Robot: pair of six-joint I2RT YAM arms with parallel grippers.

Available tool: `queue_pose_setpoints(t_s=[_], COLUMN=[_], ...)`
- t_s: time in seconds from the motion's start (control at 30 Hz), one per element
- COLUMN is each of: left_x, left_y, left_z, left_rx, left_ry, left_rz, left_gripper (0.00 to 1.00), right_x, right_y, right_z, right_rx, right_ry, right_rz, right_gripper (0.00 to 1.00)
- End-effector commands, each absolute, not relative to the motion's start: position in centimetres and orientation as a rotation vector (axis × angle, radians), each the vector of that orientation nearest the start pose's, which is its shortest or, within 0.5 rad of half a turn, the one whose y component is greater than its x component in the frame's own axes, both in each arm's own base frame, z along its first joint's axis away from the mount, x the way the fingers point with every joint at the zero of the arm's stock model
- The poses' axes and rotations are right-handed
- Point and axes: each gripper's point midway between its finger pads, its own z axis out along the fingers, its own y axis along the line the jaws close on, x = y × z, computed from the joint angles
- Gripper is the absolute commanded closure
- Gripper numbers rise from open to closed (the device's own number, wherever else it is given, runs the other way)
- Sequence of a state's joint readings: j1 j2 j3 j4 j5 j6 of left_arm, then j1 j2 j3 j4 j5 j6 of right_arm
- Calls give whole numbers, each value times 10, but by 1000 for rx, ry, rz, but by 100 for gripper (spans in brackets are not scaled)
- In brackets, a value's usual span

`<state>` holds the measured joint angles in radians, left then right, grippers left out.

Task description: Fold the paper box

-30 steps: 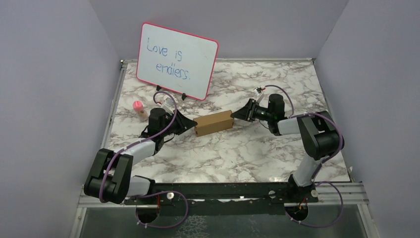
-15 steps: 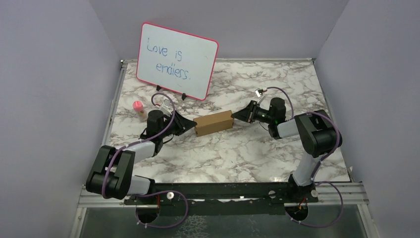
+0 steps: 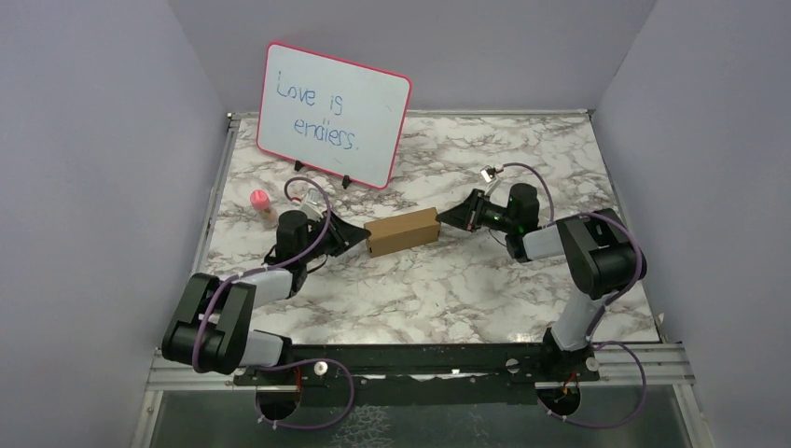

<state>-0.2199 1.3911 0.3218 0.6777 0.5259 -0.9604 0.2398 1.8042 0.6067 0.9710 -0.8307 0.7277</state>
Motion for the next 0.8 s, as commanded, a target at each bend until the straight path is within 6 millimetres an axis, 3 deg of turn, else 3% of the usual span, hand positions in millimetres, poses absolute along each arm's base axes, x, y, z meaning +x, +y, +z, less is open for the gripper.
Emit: queue_pose_setpoints(t_s=[0.0,0.13,0.43,0.6,0.77], left_x=[233,240,231,233,247], left_y=[-136,-130,-156,-157,-160], left_z=[-19,-9,-13,-13,12], left_rx=[-490,-475,-586,-581,-549], left_ry=[2545,2496,2482,2492,2417], left_rz=[-695,-637,-885,-883,-909], left_gripper=[89,91,92,90,83], right_x=[320,324,326,327,328], right_y=[222,222,220,223,226], right_z=[46,49,62,77,103], right_rx=[-108,-127,-162,-185,-198], right_ry=[2151,2145,2126,2094,2041], right_rz=[1334,1308,1257,1279,1309], right_gripper=[89,89,89,89,81])
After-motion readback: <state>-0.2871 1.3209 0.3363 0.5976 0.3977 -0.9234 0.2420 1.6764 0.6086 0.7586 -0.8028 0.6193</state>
